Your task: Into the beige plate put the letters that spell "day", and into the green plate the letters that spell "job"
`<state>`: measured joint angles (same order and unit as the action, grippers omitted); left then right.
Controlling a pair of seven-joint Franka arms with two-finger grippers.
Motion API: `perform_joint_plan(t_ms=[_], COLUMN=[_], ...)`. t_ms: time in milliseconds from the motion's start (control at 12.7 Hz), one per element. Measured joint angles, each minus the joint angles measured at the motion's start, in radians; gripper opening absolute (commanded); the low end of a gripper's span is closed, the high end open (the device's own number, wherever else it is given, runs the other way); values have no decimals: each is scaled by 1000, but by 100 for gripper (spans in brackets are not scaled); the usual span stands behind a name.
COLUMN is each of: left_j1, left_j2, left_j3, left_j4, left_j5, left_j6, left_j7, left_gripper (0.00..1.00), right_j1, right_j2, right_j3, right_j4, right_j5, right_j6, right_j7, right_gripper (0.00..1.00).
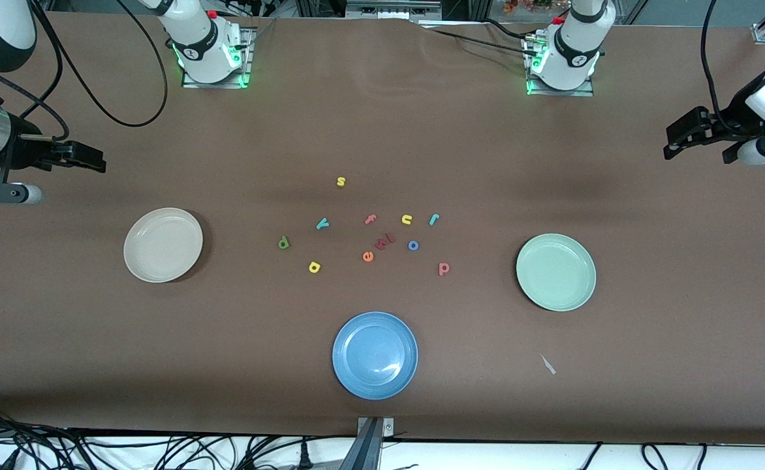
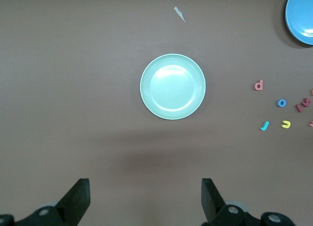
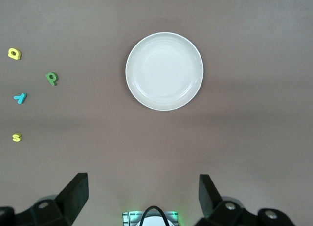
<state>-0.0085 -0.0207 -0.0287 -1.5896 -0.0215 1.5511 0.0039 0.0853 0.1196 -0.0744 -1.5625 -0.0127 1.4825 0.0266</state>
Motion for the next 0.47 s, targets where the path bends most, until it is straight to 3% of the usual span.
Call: perform_joint_plan(t_ms=[472], left_j1=[0], left_j2=[0], left_j3=[0], left_j4=[0], left_j5=[0], left_j6=[0], left_j7=[0], left_gripper=[100], right_j1=[0], right_j2=[8], right_j3=[0], right_j4=[-1], right_j5=[-1], right_j6=[0], right_j7=[-1], right_gripper=[100])
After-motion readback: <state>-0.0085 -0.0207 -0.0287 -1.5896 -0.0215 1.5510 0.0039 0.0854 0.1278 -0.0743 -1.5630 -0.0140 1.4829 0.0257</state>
